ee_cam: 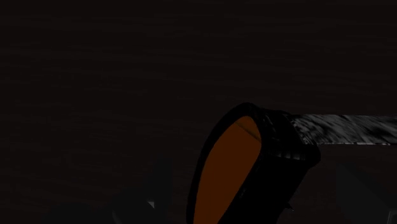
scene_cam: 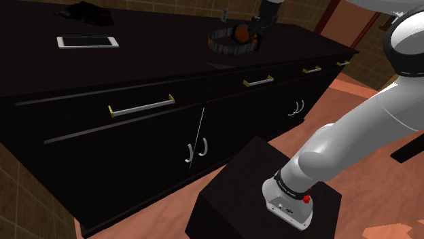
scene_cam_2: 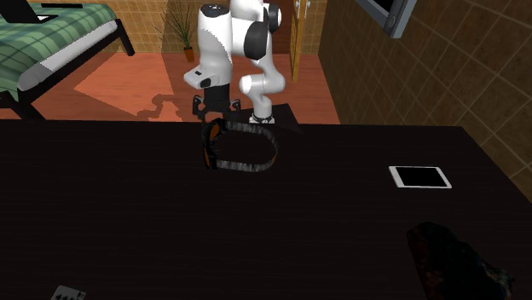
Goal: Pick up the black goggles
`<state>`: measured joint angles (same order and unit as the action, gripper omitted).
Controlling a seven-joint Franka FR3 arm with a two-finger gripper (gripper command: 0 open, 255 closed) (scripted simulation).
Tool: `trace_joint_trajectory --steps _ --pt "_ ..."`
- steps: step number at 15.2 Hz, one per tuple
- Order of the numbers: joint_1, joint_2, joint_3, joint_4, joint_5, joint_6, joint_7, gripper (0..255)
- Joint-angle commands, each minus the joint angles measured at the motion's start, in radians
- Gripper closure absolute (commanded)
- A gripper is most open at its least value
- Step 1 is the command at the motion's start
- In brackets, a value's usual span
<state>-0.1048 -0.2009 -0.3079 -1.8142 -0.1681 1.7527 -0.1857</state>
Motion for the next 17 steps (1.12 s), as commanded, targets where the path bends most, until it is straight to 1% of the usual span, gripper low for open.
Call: trace_joint_trajectory --steps 1,2,11,17 --pt "0.000 -0.003 0.001 -0.011 -0.001 0.009 0.003 0" --pt "0.000 -0.002 0.001 -0.010 -0.001 0.008 0.003 255" --pt "0.000 -0.003 0.001 -0.011 -0.001 0.009 0.003 255" --pt "0.002 0.017 0.001 0.091 0.007 -0.073 -0.010 255"
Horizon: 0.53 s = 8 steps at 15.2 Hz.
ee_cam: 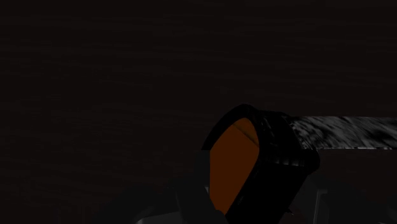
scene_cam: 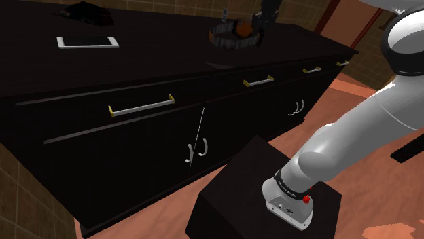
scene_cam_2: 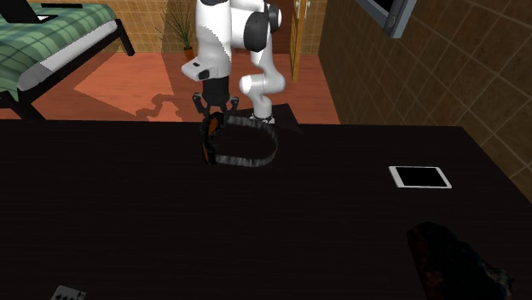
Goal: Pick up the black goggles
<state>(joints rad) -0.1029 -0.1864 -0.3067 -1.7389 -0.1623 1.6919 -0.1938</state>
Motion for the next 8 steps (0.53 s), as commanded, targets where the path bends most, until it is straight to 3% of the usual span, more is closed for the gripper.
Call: trace_joint_trajectory --steps 1,8 --pt "0.001 0.007 0.000 0.034 0.003 -0.026 -0.004 255" --pt "0.001 0.045 -0.003 0.171 0.015 -0.126 -0.022 255"
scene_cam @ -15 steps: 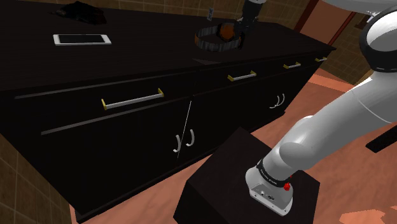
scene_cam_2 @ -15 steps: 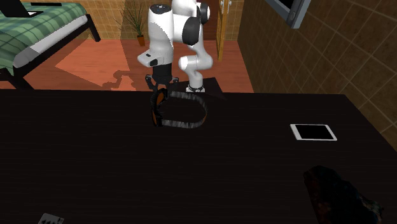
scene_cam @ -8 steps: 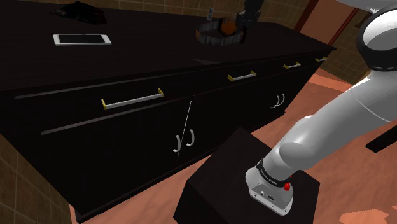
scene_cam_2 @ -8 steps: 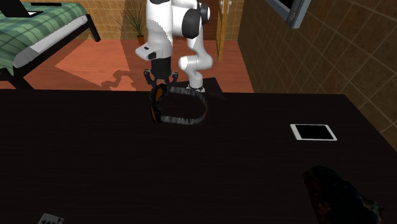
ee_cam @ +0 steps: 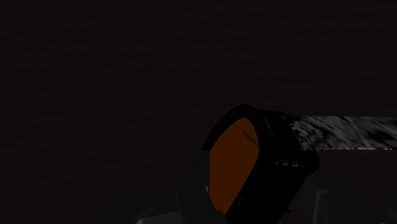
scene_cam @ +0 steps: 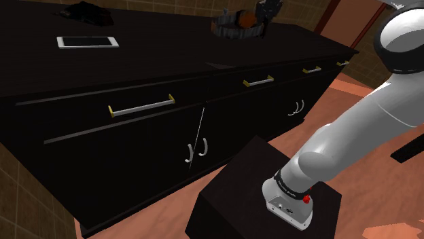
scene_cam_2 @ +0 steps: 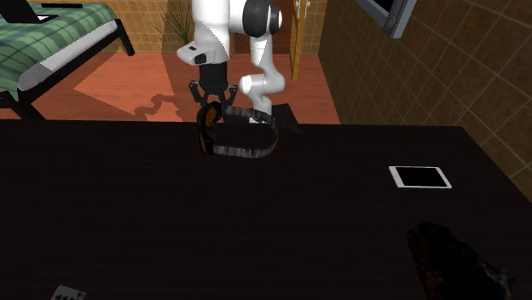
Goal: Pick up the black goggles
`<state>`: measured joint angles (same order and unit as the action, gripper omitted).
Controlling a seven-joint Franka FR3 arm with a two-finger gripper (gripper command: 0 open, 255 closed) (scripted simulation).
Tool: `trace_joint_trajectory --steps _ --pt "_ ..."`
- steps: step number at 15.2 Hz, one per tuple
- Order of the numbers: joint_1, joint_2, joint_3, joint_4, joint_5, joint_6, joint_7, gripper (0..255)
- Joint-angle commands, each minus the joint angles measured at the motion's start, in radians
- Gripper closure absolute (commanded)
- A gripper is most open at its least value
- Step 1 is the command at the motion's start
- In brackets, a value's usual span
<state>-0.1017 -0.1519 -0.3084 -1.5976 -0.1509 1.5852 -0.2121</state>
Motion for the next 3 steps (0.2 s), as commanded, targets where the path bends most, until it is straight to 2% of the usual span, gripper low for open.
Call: trace_joint_trajectory --steps 1,3 --pt "0.000 0.017 -0.002 0.051 0.005 -0.034 -0.007 255" --pt "0.000 0.018 -0.002 0.054 0.006 -0.036 -0.007 255"
